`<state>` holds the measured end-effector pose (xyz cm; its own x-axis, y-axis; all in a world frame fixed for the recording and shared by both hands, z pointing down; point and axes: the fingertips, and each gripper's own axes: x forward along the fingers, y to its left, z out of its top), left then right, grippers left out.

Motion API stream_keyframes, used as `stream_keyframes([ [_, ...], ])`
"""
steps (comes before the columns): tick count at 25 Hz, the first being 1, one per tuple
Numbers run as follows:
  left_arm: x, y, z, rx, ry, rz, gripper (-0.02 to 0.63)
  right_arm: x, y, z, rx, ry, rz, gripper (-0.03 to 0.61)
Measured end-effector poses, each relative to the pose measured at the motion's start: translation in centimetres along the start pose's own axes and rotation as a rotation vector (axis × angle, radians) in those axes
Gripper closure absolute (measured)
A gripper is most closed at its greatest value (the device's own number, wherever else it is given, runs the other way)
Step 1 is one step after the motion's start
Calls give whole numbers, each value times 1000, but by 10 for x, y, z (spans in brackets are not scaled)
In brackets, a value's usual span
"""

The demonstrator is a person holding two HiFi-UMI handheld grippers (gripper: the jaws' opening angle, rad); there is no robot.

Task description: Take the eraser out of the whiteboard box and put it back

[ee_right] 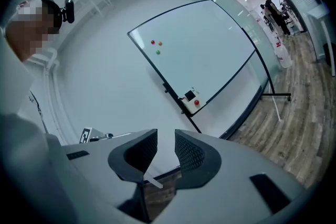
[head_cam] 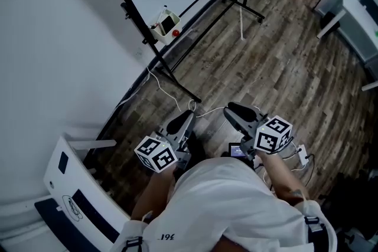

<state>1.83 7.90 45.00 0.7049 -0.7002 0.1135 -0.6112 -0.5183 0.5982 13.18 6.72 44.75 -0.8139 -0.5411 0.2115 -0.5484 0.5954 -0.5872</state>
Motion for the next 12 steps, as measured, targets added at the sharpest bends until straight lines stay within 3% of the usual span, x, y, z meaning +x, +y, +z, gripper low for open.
stream_keyframes([
  [12,-10,77,62,22,-2,6,578,88,7,23,-3,0,-24,474],
])
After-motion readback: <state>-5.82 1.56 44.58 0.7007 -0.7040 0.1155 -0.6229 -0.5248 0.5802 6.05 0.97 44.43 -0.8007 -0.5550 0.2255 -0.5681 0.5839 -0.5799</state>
